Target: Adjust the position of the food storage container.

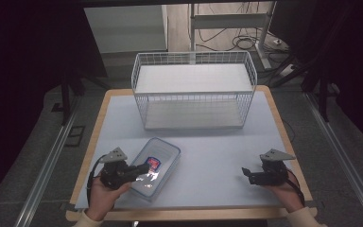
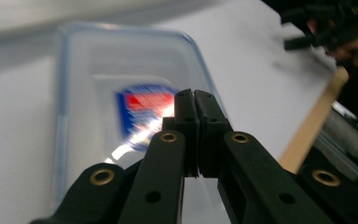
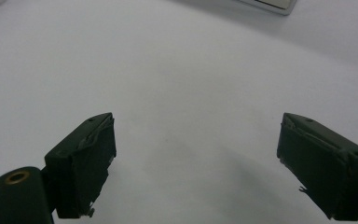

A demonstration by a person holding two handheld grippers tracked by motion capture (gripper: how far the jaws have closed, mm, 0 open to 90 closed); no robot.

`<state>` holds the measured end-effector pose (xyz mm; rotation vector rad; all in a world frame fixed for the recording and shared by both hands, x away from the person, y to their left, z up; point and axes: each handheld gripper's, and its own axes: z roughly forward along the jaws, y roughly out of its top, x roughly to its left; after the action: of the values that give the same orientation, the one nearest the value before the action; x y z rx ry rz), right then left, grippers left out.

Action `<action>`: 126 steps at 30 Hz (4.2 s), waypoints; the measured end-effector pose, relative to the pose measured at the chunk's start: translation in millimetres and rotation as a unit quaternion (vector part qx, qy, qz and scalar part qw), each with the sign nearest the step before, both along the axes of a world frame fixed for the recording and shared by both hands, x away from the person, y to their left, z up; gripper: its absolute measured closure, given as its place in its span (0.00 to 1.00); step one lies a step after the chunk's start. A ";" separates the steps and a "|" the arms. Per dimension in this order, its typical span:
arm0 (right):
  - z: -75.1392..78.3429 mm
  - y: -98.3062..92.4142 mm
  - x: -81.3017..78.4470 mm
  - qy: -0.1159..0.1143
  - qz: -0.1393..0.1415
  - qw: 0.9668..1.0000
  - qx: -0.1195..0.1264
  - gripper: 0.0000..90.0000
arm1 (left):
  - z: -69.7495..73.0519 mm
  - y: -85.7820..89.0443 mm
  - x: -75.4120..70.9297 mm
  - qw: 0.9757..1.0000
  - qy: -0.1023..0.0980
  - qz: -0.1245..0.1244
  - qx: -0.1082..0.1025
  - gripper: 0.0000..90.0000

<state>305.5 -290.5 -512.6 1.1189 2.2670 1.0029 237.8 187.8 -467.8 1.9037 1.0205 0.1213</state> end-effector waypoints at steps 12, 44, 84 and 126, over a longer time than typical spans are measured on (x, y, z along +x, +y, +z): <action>1.3 0.6 -1.0 0.000 0.002 1.000 0.005 0.13 | -5.6 -48.3 -24.9 0.997 0.013 -0.066 0.033 0.99; 1.4 0.5 -1.0 0.009 -0.001 1.000 0.016 0.13 | -31.5 -49.3 -33.8 0.993 0.038 -0.059 0.099 1.00; 0.7 0.0 0.1 0.012 -0.004 1.000 0.012 0.13 | -46.5 39.7 -6.1 0.991 0.075 0.071 0.086 1.00; 0.4 -0.6 1.4 0.011 -0.007 1.000 0.008 0.13 | -34.0 140.6 29.0 0.972 0.056 0.222 0.045 1.00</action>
<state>306.9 -291.0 -512.1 1.1553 2.2685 1.0106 266.8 328.4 -501.8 1.7472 1.5306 0.3246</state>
